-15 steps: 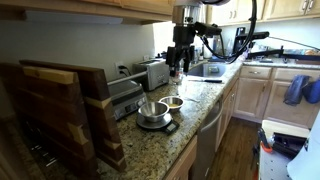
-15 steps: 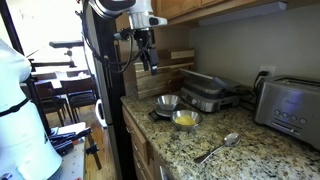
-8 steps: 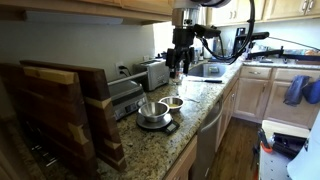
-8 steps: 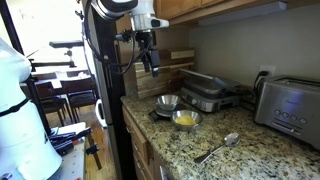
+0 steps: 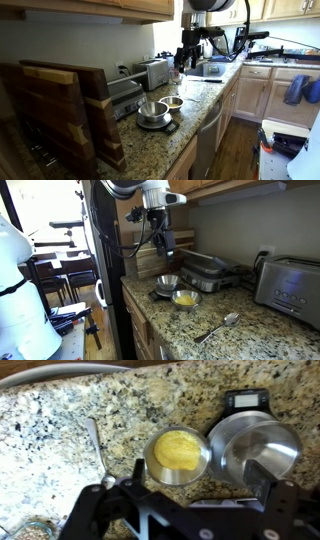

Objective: Use the spoon to scoop some powder from the bowl on the right into the bowl on the left

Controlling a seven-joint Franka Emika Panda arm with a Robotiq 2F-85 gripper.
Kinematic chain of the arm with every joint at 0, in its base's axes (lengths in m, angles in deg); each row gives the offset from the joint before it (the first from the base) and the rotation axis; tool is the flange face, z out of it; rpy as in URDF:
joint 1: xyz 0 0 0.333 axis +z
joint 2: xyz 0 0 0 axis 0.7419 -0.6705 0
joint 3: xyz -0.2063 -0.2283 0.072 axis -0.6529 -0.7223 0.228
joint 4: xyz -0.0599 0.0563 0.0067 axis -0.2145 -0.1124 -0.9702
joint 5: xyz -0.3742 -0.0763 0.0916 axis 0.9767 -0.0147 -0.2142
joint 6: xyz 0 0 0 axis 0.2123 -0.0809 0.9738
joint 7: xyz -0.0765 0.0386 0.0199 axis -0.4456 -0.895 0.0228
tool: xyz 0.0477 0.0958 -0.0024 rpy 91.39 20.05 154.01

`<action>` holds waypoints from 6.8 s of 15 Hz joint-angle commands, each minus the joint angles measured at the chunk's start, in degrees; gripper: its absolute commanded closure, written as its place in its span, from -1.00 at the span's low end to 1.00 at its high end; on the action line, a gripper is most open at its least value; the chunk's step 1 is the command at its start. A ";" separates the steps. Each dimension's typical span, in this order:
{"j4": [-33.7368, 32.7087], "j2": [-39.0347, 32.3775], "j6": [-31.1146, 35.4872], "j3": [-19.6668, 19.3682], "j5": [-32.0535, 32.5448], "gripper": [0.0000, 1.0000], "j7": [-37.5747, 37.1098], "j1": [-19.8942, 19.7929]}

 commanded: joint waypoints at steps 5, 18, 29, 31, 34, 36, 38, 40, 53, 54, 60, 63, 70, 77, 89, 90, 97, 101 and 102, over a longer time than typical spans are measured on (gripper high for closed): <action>-7.19 -15.69 5.66 -6.44 -0.12 -1.00 12.65 -2.76; -10.87 -22.72 6.43 -6.41 -0.95 -1.00 17.05 -4.28; -21.47 -37.55 13.16 -5.06 -4.33 -1.00 23.70 -9.84; -23.46 -40.06 13.38 -4.06 -6.38 -1.00 25.03 -11.34; -25.77 -43.29 14.47 -1.89 -8.81 -1.00 27.48 -13.43; -27.46 -45.50 14.71 -0.80 -9.25 -1.00 27.82 -14.35; -28.57 -46.94 14.59 -0.08 -8.70 -1.00 28.12 -14.82; -29.23 -48.07 14.83 0.43 -8.01 -1.00 28.57 -15.04; -29.53 -48.97 13.69 1.36 -7.91 0.44 31.96 -16.78; -29.62 -48.98 13.46 1.46 -8.17 0.59 32.32 -17.17; -29.81 -48.83 12.81 2.08 -9.10 0.96 33.83 -18.58; -29.47 -47.98 12.05 2.59 -9.26 0.88 34.81 -18.80; -26.10 -40.74 7.83 1.26 -5.21 0.87 37.80 -16.23; -21.67 -31.85 -0.57 -0.46 6.26 0.88 37.39 -10.35; -19.57 -30.19 -11.89 1.29 24.72 0.89 32.53 0.36; -21.20 -31.81 -10.05 1.32 22.07 0.87 34.62 -0.76; -21.06 -31.81 -10.83 1.45 23.15 0.87 34.21 -0.12; -21.19 -32.02 -10.98 1.59 24.44 0.92 34.05 0.37; -21.37 -32.28 -11.19 1.70 25.19 0.92 33.99 0.68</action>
